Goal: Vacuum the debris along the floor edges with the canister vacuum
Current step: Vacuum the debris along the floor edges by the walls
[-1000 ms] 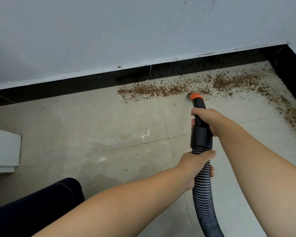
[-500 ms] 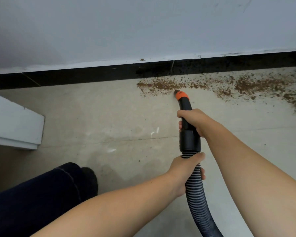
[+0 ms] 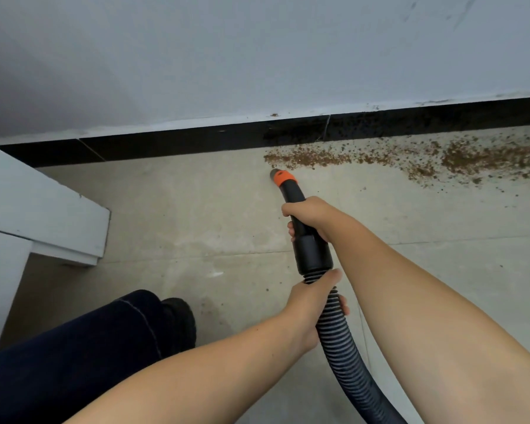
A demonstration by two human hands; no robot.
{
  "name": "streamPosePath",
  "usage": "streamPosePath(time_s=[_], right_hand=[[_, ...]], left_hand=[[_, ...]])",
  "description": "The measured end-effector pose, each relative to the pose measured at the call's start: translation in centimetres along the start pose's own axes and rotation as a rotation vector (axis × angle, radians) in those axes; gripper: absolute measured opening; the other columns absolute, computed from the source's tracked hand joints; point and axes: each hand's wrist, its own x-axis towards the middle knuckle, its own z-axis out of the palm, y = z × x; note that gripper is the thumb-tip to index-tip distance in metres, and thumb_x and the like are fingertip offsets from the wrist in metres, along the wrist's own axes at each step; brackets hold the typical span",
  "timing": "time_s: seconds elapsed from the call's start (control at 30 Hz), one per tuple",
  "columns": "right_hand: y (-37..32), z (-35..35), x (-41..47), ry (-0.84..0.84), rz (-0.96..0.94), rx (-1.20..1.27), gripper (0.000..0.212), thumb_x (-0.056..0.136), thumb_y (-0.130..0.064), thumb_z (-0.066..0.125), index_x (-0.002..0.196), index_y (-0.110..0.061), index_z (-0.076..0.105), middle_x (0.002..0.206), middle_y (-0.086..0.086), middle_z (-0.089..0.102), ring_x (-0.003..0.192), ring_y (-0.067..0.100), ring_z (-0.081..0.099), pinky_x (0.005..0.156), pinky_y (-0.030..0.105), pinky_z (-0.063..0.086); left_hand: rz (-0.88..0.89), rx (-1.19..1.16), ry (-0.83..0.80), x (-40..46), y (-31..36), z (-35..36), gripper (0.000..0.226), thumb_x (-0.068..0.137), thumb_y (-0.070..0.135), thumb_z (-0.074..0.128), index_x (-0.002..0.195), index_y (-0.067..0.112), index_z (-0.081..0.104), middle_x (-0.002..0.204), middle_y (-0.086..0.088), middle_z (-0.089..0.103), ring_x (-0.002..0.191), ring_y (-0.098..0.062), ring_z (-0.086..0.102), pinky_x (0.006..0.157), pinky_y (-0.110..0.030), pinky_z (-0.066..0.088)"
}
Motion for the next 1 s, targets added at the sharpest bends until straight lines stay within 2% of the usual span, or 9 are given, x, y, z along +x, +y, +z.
streamPosePath(time_s=[0.2, 0.37, 0.53, 0.7, 0.83, 0.93, 1.0], right_hand=[[1.0, -5.1, -1.4, 0.126, 0.043, 0.085, 0.014, 0.084, -0.008, 0.059, 0.093, -0.006, 0.049, 0.062, 0.01, 0.058, 0.041, 0.018, 0.057, 0.052, 0.029, 0.053], [3.0, -9.3, -3.2, 0.215, 0.09, 0.08, 0.018, 0.082, -0.01, 0.061, 0.096, -0.005, 0.051, 0.056, 0.008, 0.06, 0.042, 0.018, 0.059, 0.051, 0.029, 0.053], [4.6, -7.5, -4.9, 0.061, 0.098, 0.011, 0.018, 0.082, -0.01, 0.06, 0.097, -0.004, 0.051, 0.053, 0.007, 0.059, 0.044, 0.019, 0.057, 0.051, 0.03, 0.054], [5.0, -4.6, -5.3, 0.009, 0.076, -0.05, 0.014, 0.083, -0.008, 0.058, 0.094, -0.005, 0.052, 0.058, 0.008, 0.057, 0.045, 0.018, 0.055, 0.05, 0.028, 0.052], [4.6, -7.0, -4.7, 0.173, 0.073, 0.077, 0.016, 0.084, -0.007, 0.059, 0.096, -0.003, 0.051, 0.058, 0.01, 0.057, 0.045, 0.02, 0.055, 0.056, 0.033, 0.052], [4.2, -10.0, -3.8, 0.313, 0.077, 0.195, 0.018, 0.084, -0.008, 0.06, 0.098, -0.002, 0.049, 0.052, 0.01, 0.058, 0.044, 0.02, 0.055, 0.058, 0.034, 0.053], [3.8, -11.7, -3.2, 0.349, 0.09, 0.249, 0.017, 0.085, -0.011, 0.06, 0.097, -0.004, 0.05, 0.047, 0.008, 0.059, 0.042, 0.019, 0.057, 0.059, 0.035, 0.054]], left_hand=[[-0.049, 0.135, -0.114, 0.2, -0.2, 2.7, 0.025, 0.087, 0.028, 0.066, 0.098, 0.008, 0.056, 0.062, -0.007, 0.061, 0.045, -0.014, 0.058, 0.049, -0.021, 0.049], [-0.089, 0.156, -0.192, -0.2, -2.2, 5.9, 0.019, 0.088, 0.025, 0.066, 0.092, 0.01, 0.054, 0.061, -0.006, 0.06, 0.045, -0.013, 0.057, 0.05, -0.02, 0.049], [-0.079, 0.118, -0.176, -1.0, -5.4, 5.6, 0.023, 0.087, 0.025, 0.065, 0.098, 0.007, 0.055, 0.059, -0.006, 0.061, 0.047, -0.013, 0.058, 0.05, -0.019, 0.048], [-0.072, 0.064, -0.117, -1.4, -6.7, 4.4, 0.032, 0.087, 0.024, 0.066, 0.109, 0.002, 0.061, 0.066, -0.006, 0.067, 0.062, -0.019, 0.063, 0.066, -0.027, 0.052], [-0.067, 0.186, -0.183, -0.8, -4.8, 4.5, 0.024, 0.088, 0.028, 0.065, 0.096, 0.007, 0.055, 0.058, -0.005, 0.063, 0.048, -0.014, 0.059, 0.052, -0.019, 0.049], [-0.08, 0.29, -0.224, 0.5, -2.4, 5.5, 0.023, 0.088, 0.028, 0.066, 0.086, 0.01, 0.053, 0.058, -0.006, 0.061, 0.045, -0.014, 0.057, 0.051, -0.021, 0.048], [-0.099, 0.342, -0.25, 1.3, -0.8, 6.4, 0.023, 0.087, 0.028, 0.067, 0.084, 0.011, 0.052, 0.059, -0.006, 0.061, 0.044, -0.014, 0.057, 0.051, -0.021, 0.049]])
